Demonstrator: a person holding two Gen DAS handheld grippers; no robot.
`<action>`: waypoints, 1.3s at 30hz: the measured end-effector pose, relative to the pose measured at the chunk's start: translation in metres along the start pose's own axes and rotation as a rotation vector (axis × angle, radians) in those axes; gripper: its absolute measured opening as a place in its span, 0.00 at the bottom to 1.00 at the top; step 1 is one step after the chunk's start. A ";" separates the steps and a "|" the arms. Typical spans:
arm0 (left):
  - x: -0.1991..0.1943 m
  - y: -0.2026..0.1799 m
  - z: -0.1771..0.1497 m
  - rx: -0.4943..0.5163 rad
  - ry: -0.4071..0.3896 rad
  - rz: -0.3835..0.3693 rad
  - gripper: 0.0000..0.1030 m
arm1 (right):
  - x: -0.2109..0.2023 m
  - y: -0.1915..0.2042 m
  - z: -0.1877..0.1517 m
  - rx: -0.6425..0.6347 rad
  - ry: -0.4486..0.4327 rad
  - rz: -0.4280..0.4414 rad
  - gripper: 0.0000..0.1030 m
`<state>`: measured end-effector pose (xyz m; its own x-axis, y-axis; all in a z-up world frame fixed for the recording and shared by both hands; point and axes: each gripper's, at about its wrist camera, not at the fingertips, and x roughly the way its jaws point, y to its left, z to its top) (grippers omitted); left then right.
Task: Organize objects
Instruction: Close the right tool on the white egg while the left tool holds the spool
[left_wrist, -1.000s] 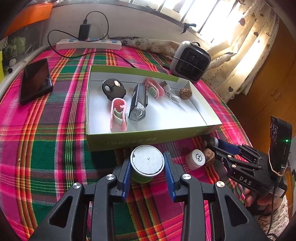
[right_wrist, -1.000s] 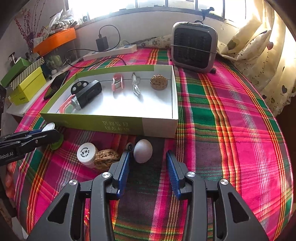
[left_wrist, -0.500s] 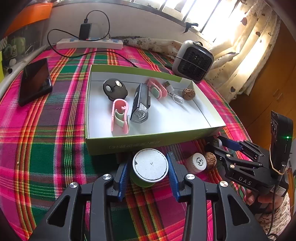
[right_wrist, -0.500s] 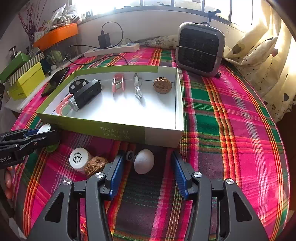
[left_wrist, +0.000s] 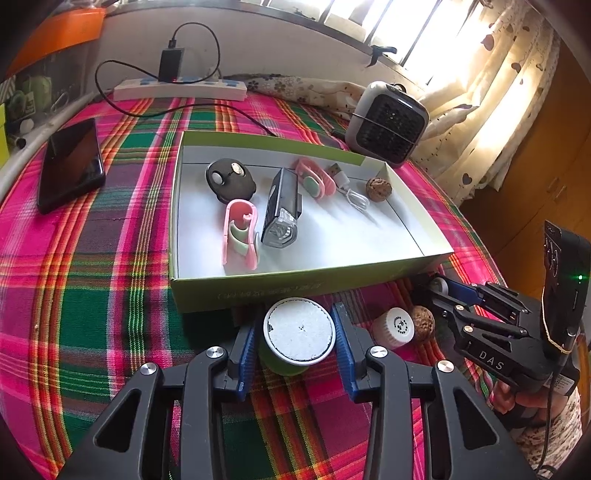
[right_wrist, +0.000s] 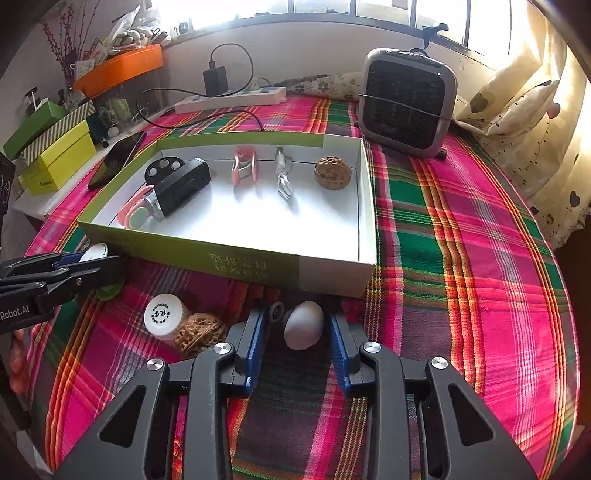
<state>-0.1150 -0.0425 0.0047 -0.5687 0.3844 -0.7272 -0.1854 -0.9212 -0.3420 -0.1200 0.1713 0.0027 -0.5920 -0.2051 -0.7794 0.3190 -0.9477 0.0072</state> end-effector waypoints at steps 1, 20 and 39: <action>0.000 0.000 0.000 -0.001 0.000 0.000 0.34 | 0.000 0.000 0.000 0.000 0.000 0.000 0.30; 0.000 0.000 0.000 0.001 -0.004 0.004 0.33 | 0.000 -0.001 0.000 0.002 0.000 0.001 0.30; -0.005 -0.002 0.000 0.014 -0.008 0.023 0.30 | -0.004 -0.004 0.000 0.030 -0.009 0.022 0.30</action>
<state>-0.1120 -0.0425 0.0090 -0.5796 0.3623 -0.7299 -0.1834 -0.9307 -0.3164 -0.1189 0.1757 0.0053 -0.5920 -0.2286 -0.7728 0.3103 -0.9497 0.0432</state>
